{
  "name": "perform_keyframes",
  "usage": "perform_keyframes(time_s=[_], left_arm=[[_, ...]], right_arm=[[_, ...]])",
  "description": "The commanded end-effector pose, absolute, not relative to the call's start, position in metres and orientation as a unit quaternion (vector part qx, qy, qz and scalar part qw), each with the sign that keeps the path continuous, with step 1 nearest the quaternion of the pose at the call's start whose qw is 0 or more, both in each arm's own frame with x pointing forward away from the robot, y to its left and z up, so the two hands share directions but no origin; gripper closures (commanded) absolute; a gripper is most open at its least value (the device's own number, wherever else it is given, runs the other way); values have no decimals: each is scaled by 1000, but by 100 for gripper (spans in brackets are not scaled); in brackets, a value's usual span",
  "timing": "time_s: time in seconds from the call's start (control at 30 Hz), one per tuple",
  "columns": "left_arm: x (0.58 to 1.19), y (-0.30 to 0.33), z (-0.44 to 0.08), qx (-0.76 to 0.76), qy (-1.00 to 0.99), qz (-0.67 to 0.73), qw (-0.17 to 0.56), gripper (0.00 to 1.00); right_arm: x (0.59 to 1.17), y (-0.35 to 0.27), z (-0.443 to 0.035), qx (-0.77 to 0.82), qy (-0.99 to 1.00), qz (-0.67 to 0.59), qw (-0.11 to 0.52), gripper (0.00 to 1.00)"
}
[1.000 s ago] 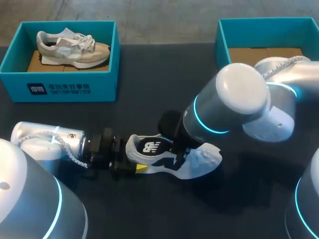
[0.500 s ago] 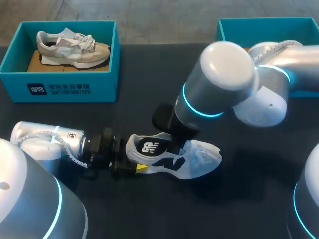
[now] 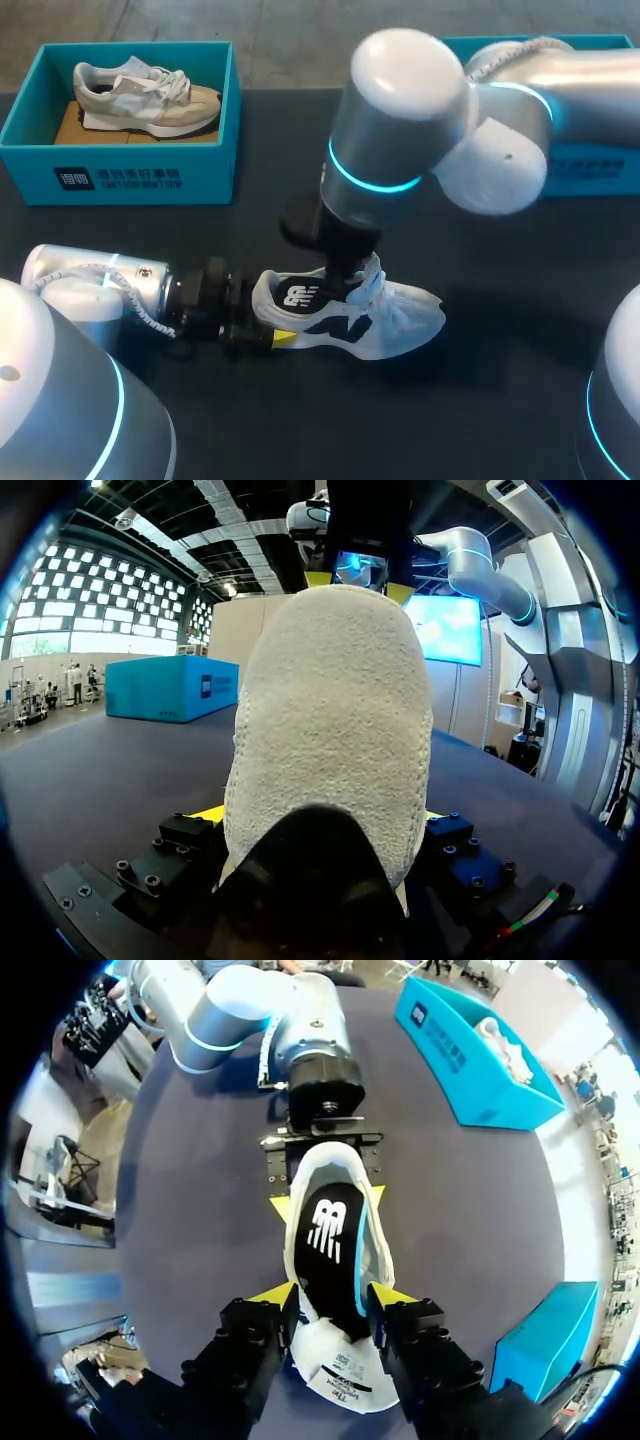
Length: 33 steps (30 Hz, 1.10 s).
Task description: Take the shoe out of the shoebox, open the shoe tongue, remove and reinsert the insole, then place the shoe into the shoebox
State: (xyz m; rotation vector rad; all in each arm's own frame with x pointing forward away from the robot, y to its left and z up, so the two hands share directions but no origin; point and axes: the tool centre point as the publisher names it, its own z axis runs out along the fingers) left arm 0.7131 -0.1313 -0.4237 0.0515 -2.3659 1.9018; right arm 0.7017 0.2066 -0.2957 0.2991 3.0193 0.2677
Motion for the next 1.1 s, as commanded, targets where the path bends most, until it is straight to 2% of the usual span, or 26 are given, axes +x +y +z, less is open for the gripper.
perform_keyframes(time_s=[0.03, 0.63, 1.1], left_arm=[[715, -131, -426, 17, -778, 625, 54, 100], [715, -131, -426, 17, -778, 625, 54, 100], [715, -131, -426, 17, -778, 625, 54, 100]], right_arm=[[711, 217, -296, 95, 993, 59, 29, 58], [723, 231, -323, 95, 995, 6, -39, 57], [721, 229, -331, 95, 994, 3, -62, 58]])
